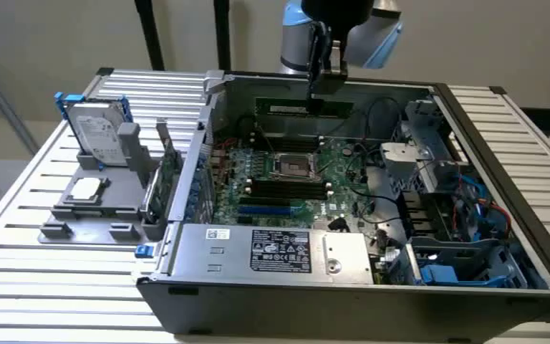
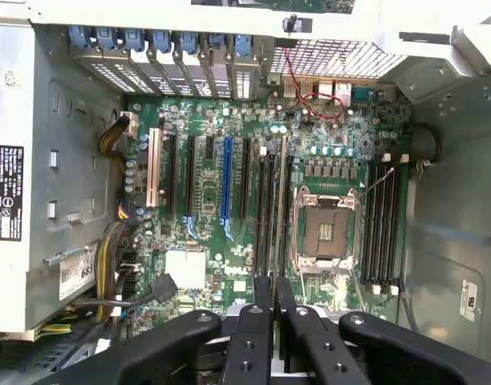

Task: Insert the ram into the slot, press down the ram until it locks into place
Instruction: 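Insert the ram into the slot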

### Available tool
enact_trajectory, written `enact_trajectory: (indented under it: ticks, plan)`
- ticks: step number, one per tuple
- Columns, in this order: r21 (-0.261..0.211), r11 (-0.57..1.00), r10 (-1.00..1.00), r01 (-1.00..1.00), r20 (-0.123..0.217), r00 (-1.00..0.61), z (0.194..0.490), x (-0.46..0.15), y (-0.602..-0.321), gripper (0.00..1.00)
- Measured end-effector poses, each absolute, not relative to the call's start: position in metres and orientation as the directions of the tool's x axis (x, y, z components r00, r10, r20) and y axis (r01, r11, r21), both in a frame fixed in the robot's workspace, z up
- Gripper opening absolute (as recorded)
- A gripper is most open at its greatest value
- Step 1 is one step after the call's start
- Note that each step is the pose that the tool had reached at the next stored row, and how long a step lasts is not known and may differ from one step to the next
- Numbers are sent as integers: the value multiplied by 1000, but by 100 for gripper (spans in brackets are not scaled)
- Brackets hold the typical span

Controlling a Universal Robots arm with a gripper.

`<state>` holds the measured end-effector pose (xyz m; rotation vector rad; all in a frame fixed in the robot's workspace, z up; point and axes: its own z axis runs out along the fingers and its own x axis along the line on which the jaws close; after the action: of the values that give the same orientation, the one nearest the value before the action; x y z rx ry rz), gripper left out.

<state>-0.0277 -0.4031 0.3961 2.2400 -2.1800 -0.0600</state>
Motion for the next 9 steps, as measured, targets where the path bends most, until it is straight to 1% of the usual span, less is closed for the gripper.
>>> enact_trajectory:
  ticks: [9]
  plan:
    - [38, -27, -999, -999, -17, 27, 396, -28, -403, 13]
